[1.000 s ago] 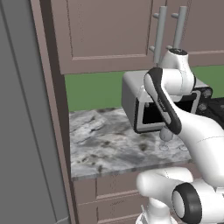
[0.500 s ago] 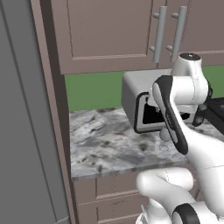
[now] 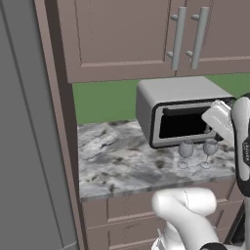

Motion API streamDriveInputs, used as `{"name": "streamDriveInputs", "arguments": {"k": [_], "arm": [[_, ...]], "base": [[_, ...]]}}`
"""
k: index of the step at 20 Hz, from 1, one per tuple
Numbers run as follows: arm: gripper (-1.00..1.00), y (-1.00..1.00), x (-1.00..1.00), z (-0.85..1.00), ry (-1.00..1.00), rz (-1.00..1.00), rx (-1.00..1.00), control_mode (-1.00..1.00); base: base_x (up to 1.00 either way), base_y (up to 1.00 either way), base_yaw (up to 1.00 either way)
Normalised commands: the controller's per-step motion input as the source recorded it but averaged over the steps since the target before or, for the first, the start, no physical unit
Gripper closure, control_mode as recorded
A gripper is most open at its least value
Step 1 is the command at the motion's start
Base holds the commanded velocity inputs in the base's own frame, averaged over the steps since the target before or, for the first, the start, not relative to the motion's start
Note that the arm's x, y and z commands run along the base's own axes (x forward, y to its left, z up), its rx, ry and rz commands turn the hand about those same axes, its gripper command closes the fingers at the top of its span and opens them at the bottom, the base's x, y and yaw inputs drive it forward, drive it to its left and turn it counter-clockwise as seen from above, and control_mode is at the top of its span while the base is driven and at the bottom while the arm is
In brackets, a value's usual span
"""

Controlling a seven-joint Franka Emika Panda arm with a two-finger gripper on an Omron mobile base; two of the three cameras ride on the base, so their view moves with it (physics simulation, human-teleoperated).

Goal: Retrieve the wine glasses from the counter and place one next to each plate.

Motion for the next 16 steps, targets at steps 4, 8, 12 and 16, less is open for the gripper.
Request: {"name": "streamDriveInputs", "arguments": {"k": [4, 8, 12, 16], "arm": [[-1.00, -0.43, -0.62, 0.00, 0.00, -0.36, 0.54, -1.00], [-1.00, -0.20, -0.09, -0.02, -0.02, -0.28, 0.36, -1.00], [-1.00, -0.25, 0.05, -0.01, -0.02, -0.21, 0.23, -1.00], [-1.00, -0.36, 0.27, -0.11, 0.02, 0.00, 0.26, -1.00]], "base": [[0.00, 0.00, 0.00], [0.00, 0.00, 0.00], [0.00, 0.00, 0.00], [0.00, 0.00, 0.00]]}}
